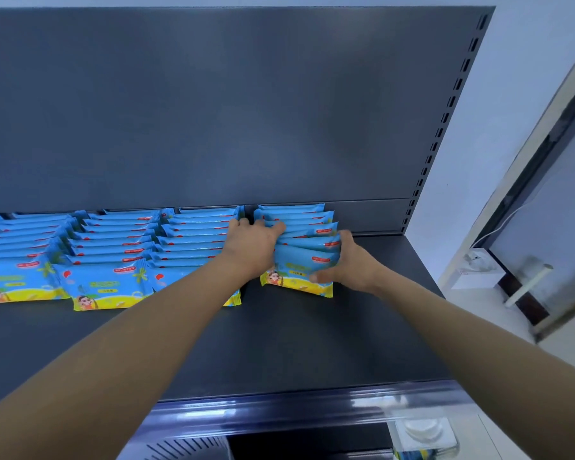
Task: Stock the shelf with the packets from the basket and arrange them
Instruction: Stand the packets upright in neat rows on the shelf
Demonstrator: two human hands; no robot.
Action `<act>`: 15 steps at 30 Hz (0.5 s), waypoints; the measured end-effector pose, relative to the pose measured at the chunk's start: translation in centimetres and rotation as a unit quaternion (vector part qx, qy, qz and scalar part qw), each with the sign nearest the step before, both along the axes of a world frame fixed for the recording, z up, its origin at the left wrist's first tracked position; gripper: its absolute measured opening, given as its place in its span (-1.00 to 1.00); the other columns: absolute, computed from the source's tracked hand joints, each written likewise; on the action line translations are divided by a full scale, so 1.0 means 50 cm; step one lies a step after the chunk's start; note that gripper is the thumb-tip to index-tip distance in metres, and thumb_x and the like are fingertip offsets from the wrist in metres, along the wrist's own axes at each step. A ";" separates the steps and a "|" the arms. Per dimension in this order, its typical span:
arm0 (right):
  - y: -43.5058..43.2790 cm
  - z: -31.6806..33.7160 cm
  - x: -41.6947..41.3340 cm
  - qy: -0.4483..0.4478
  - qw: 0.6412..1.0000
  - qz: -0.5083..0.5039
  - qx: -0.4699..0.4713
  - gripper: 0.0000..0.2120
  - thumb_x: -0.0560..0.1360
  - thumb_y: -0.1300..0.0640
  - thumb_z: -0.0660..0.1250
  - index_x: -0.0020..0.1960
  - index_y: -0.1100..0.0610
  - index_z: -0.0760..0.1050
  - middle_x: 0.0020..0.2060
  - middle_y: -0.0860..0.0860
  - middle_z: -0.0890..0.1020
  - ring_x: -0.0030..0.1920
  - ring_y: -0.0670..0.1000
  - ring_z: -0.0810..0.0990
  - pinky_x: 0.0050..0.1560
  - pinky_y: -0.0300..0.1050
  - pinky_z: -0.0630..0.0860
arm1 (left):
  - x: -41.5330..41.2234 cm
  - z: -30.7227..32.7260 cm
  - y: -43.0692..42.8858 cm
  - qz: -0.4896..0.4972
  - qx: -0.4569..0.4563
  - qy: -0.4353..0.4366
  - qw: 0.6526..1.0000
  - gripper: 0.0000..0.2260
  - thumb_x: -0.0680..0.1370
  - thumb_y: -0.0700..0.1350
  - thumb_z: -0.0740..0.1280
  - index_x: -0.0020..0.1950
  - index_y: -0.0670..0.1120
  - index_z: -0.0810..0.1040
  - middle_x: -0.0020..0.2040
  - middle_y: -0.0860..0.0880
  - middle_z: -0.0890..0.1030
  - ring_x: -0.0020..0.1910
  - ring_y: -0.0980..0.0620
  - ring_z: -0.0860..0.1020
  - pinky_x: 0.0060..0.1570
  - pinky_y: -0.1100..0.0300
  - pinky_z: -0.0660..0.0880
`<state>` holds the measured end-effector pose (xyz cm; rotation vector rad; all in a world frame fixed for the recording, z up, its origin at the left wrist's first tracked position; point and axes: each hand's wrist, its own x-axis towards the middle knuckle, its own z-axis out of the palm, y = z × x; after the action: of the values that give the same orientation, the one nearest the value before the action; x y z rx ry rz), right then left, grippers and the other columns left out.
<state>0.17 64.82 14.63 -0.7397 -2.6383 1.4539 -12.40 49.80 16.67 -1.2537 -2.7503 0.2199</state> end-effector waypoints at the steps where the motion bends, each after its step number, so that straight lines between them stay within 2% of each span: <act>1: 0.003 -0.002 -0.002 -0.004 1.000 0.001 0.013 -0.38 0.33 0.14 0.53 0.23 0.06 0.23 0.03 -0.12 0.49 0.06 -0.05 0.53 0.05 -0.17 0.50 | 0.002 0.000 0.000 0.001 -0.004 -0.003 1.000 -0.50 0.49 -0.01 0.32 0.38 0.04 0.23 0.25 -0.11 0.45 0.16 -0.19 0.42 0.19 0.00 0.26; 5: 0.023 -0.004 -0.008 0.009 1.000 -0.008 0.028 -0.55 0.36 0.26 0.49 0.14 0.09 0.35 0.01 -0.05 0.53 0.01 -0.03 0.52 0.02 -0.17 0.47 | -0.001 0.011 -0.004 -0.032 -0.008 -0.043 0.999 -0.53 0.51 -0.11 0.31 0.38 0.07 0.24 0.23 -0.07 0.46 0.19 -0.11 0.36 0.17 0.00 0.22; 9: 0.040 -0.006 -0.006 0.004 1.000 -0.014 0.007 -0.58 0.35 0.29 0.49 0.10 0.12 0.38 0.02 0.02 0.57 0.06 0.04 0.57 0.14 0.04 0.54 | -0.004 0.034 -0.009 -0.046 -0.007 -0.108 0.993 -0.38 0.49 -0.38 0.17 0.45 0.12 0.21 0.34 -0.07 0.38 0.23 -0.13 0.37 0.15 0.02 0.30; 12: 0.034 -0.002 -0.006 0.000 1.000 -0.010 -0.012 -0.54 0.37 0.29 0.47 0.17 0.10 0.34 0.00 -0.04 0.54 0.07 0.01 0.55 0.11 -0.03 0.55 | 0.000 0.035 0.000 -0.047 0.046 -0.206 0.976 -0.36 0.47 -0.46 0.16 0.45 0.05 0.27 0.39 -0.11 0.30 0.31 -0.14 0.37 0.14 0.08 0.42; 13: 0.032 -0.001 -0.008 -0.001 1.000 -0.008 -0.009 -0.51 0.38 0.28 0.46 0.20 0.10 0.32 0.03 -0.04 0.53 0.09 0.01 0.54 0.12 -0.04 0.54 | -0.001 0.031 0.002 -0.046 0.076 -0.227 0.970 -0.39 0.47 -0.46 0.18 0.43 0.03 0.31 0.38 -0.11 0.31 0.31 -0.13 0.38 0.17 0.07 0.43; 15: 0.029 -0.001 -0.009 0.002 1.000 -0.013 0.000 -0.47 0.39 0.28 0.46 0.26 0.12 0.30 0.11 0.01 0.52 0.11 0.01 0.52 0.13 -0.03 0.53 | -0.004 0.026 0.001 -0.028 0.155 -0.254 0.954 -0.48 0.46 -0.47 0.21 0.34 -0.05 0.40 0.30 -0.13 0.39 0.22 -0.11 0.45 0.11 0.04 0.49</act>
<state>-0.28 66.29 14.60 -0.7684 -2.6165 1.4466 -12.60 49.87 18.00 -1.4522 -2.9735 -0.6019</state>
